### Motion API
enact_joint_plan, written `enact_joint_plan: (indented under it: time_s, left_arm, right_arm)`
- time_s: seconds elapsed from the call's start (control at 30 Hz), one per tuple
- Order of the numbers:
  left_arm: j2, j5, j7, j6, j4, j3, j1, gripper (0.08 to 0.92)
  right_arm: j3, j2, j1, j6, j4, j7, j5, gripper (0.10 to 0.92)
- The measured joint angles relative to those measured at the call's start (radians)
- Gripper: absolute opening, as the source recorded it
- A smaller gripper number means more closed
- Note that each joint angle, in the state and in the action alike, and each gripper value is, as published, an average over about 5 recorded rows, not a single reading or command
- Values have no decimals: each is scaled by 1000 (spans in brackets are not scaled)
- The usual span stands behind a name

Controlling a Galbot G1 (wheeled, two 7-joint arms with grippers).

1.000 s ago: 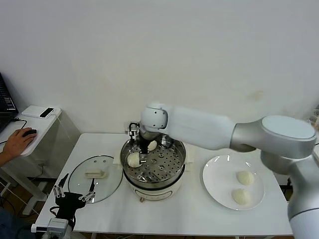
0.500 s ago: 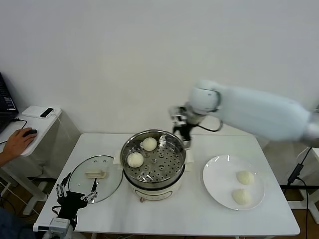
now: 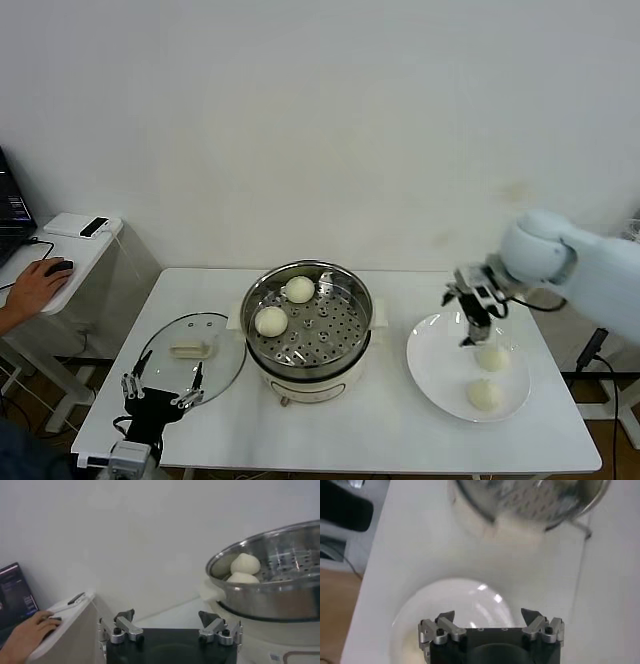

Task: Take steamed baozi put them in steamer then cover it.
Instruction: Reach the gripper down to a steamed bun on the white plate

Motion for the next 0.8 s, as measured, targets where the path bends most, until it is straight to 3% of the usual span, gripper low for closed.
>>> enact_joint_plan:
  time_s: [0.33, 0.8]
  left_arm:
    - [-11, 19, -1, -2, 11, 10, 7, 823]
    - [-6, 17, -1, -2, 8, -14, 16, 823]
  right_arm:
    - [213, -102, -316, 28, 19, 25, -123, 823]
    - [411, -78, -591, 35, -38, 38, -218, 823]
